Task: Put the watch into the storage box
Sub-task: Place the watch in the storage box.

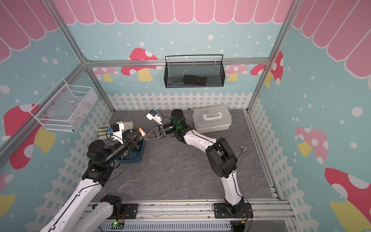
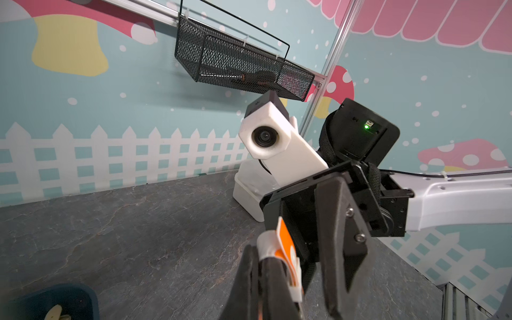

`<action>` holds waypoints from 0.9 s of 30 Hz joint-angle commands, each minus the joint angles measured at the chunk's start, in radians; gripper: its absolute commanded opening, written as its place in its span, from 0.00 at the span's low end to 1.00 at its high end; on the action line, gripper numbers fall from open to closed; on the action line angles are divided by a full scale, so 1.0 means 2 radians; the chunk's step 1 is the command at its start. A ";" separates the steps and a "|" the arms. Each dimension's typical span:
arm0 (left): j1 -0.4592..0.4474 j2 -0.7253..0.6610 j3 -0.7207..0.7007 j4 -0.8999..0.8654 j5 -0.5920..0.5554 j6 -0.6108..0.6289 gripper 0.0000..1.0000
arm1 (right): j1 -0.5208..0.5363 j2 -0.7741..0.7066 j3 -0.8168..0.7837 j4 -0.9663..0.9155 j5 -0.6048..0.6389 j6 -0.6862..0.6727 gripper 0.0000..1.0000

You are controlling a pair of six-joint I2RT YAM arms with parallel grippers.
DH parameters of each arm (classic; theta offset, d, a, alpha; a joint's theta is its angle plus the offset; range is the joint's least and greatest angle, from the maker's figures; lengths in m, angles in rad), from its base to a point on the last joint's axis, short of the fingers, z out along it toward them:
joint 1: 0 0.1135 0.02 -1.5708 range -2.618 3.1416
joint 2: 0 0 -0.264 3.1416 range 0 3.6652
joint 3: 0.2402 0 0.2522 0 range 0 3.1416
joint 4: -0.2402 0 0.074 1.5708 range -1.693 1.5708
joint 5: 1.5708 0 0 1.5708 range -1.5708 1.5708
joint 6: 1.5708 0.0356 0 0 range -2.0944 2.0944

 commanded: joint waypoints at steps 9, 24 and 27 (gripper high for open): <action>-0.003 -0.017 0.012 -0.019 -0.025 0.013 0.49 | 0.011 0.027 -0.010 0.003 -0.013 -0.013 0.00; -0.003 -0.033 0.002 0.006 -0.020 -0.004 0.48 | 0.007 0.043 -0.021 0.003 -0.010 -0.004 0.00; -0.004 -0.016 0.007 0.026 -0.002 -0.015 0.31 | 0.009 0.046 -0.021 0.003 -0.005 0.003 0.00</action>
